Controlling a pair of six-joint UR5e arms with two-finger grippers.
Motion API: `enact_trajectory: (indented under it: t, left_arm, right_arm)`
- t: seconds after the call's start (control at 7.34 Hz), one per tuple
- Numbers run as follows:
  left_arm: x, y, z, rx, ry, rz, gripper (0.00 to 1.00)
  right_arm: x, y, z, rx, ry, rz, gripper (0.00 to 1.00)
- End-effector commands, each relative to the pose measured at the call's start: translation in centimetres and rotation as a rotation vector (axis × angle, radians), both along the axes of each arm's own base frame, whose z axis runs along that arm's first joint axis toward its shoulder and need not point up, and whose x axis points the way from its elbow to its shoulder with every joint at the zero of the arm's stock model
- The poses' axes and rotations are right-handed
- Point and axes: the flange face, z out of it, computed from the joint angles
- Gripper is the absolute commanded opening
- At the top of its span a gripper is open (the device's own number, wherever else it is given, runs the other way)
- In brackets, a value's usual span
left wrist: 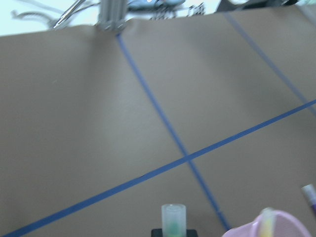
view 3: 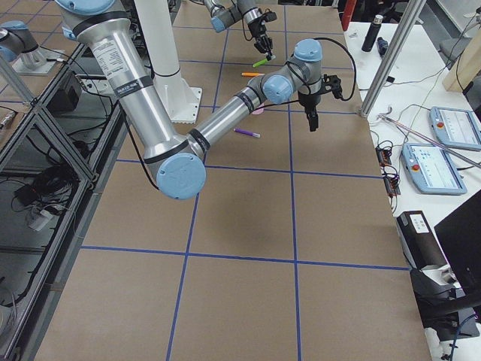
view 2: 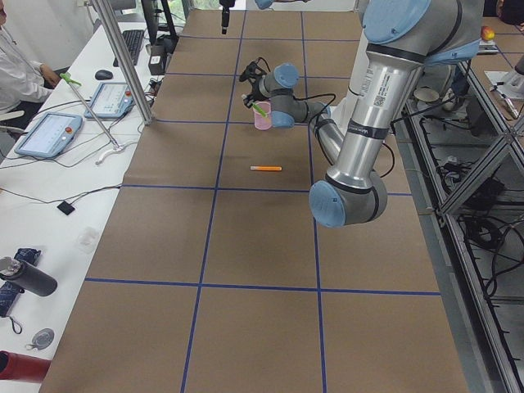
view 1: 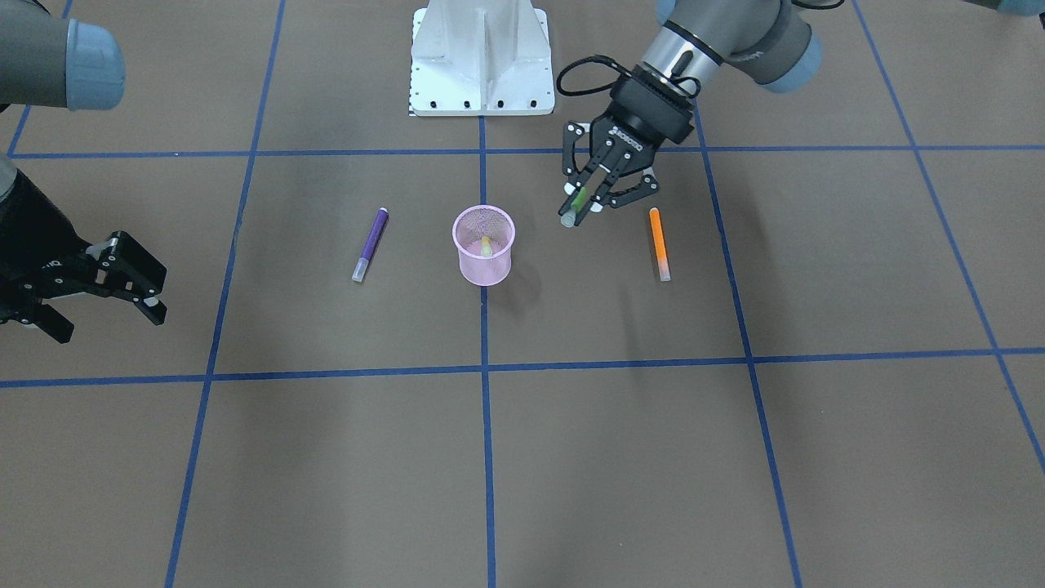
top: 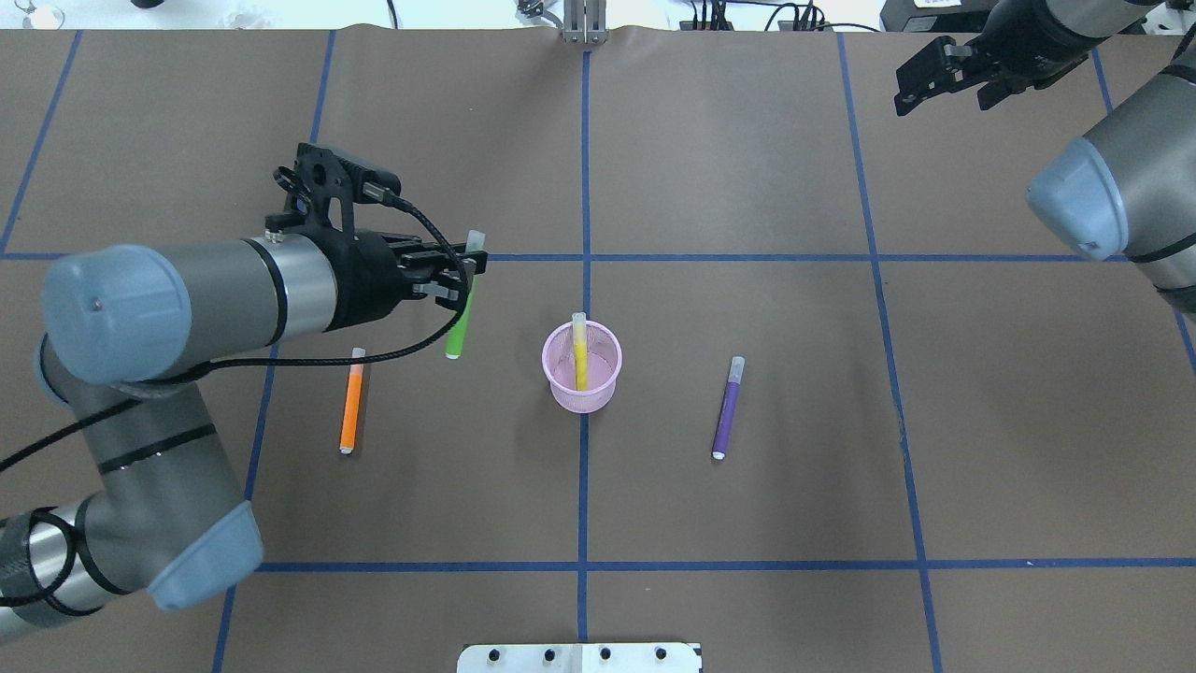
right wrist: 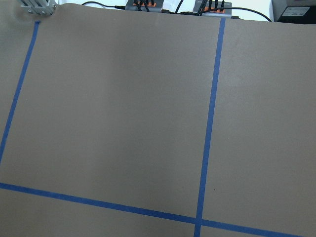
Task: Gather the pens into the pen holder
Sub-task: 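Carry the green pen over the pink cup and release it inside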
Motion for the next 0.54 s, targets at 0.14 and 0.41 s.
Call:
enact_trajectory:
  t: [0.14, 0.41]
  left_arm:
    - [5.5, 4.6, -1.5, 0.060, 0.132, -0.125, 0.00]
    - [8.6, 3.6, -1.0, 0.073, 0.189, -0.161, 0.00]
  right_arm:
    - [0.0, 0.0, -0.1, 0.003, 0.002, 0.003, 0.99]
    - [0.0, 0.0, -0.1, 0.003, 0.002, 0.003, 0.99]
